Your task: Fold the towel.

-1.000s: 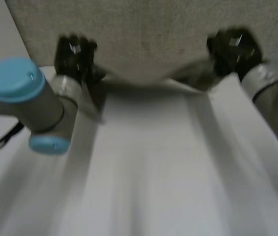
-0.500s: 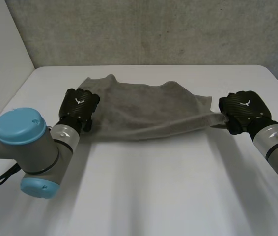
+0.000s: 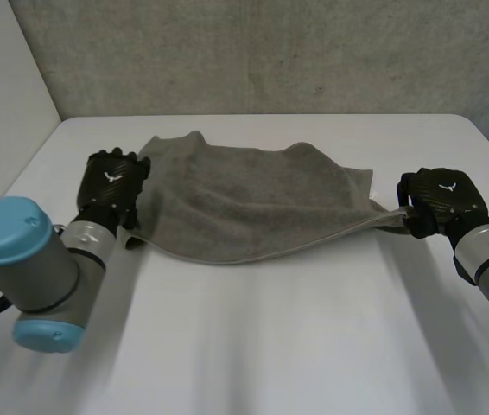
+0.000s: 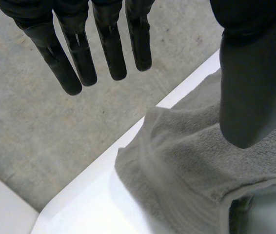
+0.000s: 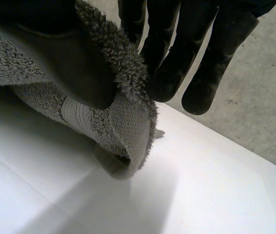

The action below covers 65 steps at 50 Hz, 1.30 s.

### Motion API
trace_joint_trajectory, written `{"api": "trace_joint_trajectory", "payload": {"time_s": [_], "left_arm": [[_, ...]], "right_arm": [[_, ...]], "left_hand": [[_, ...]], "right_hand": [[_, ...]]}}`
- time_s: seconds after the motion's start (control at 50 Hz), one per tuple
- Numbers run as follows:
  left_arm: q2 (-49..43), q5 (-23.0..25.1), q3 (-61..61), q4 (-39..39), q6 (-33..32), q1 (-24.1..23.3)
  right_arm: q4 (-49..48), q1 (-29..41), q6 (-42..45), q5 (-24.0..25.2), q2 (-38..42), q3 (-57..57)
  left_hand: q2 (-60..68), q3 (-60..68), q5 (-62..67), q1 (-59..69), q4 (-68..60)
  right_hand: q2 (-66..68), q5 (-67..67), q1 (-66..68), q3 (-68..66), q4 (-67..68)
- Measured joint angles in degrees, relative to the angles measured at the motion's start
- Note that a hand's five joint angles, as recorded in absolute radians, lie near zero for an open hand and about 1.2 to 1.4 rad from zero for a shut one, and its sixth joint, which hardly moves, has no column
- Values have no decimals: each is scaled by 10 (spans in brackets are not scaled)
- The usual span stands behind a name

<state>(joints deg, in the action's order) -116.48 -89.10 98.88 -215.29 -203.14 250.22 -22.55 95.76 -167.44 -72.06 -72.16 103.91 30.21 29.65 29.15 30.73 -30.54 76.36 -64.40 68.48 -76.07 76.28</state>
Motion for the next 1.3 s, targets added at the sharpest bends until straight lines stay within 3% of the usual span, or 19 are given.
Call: {"api": "trace_joint_trajectory", "payload": {"time_s": [0.24, 0.38, 0.66, 0.78, 1.12, 1.3], "left_arm": [[2, -3, 0, 113, 3, 51], [-32, -3, -13, 104, 11, 65], [-69, 0, -45, 85, 104, 62], [-86, 1, -60, 85, 114, 56], [-173, -9, -149, 84, 114, 50], [-176, -31, -157, 62, 114, 49]], "right_arm": [[0, 2, 1, 1, 16, -2], [0, 2, 3, 3, 26, -4], [0, 3, 8, 5, 38, -5], [0, 3, 9, 5, 45, -7], [0, 3, 9, 5, 46, -5], [0, 3, 9, 5, 46, -5]], "left_hand": [[-113, -113, -120, -111, 115], [-114, -113, -121, -112, 115], [-113, -113, -120, -112, 115], [-110, -109, -107, -112, 114], [81, 87, 87, 77, -78], [335, 342, 333, 332, -336]], "right_hand": [[0, 0, 0, 0, 0], [0, 0, 0, 0, 0], [0, 0, 0, 0, 0], [0, 0, 0, 0, 0], [0, 0, 0, 0, 0], [0, 0, 0, 0, 0]]}}
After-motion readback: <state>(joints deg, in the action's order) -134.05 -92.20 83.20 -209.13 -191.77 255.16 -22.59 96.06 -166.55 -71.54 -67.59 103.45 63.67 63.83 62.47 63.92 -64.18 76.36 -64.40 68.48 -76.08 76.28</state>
